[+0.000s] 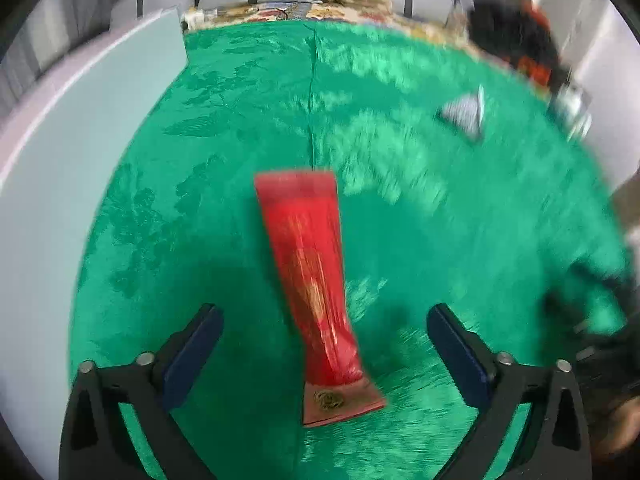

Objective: Organize snacks
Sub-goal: 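Grasp the red tube snack with the left gripper while the right gripper grasps the white triangular packet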

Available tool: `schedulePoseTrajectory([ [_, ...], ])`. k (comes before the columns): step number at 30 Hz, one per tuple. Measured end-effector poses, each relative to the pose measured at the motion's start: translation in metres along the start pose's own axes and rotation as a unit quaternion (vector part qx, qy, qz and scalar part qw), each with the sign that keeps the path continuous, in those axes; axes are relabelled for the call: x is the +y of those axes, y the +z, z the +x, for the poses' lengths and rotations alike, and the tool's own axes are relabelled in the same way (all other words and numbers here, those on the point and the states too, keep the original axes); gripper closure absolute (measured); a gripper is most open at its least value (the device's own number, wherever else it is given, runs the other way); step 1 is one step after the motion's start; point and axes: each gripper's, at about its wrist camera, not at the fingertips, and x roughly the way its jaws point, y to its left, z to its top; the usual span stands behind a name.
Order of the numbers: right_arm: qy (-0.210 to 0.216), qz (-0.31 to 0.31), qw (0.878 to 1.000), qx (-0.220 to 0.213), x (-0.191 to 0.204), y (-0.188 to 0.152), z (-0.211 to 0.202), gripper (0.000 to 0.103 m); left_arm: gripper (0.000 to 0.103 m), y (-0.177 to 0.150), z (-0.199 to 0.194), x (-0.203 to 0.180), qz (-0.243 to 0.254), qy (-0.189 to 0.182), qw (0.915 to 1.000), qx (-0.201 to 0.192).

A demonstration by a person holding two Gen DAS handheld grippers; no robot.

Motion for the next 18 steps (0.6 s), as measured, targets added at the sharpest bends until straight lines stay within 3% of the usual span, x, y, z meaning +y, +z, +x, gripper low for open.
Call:
schedulePoseTrajectory([
  [1, 0.001, 0.0, 1.0, 0.0, 0.0, 0.0, 0.0, 0.015, 0.018, -0.005, 0.003, -0.002, 0.006, 0.018, 0.9998, 0.0],
  [2, 0.003, 0.002, 1.0, 0.0, -0.001, 0.0, 0.0, 0.015, 0.025, -0.011, 0.001, 0.0, -0.003, 0.009, 0.9998, -0.017],
  [4, 0.007, 0.005, 1.0, -0.001, -0.003, -0.002, 0.0, 0.014, 0.065, -0.02, -0.008, 0.011, -0.024, 0.017, 0.9984, -0.048],
  [6, 0.006, 0.004, 1.0, 0.0, -0.003, -0.002, 0.0, 0.014, 0.086, -0.024, -0.013, 0.02, -0.03, 0.011, 0.9981, -0.052],
  [10, 0.038, -0.009, 0.999, 0.025, -0.004, 0.019, 0.006, 0.016, 0.088, -0.03, -0.017, 0.028, -0.025, -0.016, 0.9982, -0.052],
  [14, 0.062, 0.018, 0.998, -0.004, -0.004, 0.082, 0.018, 0.016, 0.088, -0.031, -0.018, 0.021, -0.001, -0.001, 0.9983, -0.059],
  [18, 0.049, 0.021, 0.999, 0.004, -0.002, 0.14, 0.058, 0.018, 0.088, -0.027, -0.016, 0.019, 0.001, -0.003, 0.9984, -0.056],
])
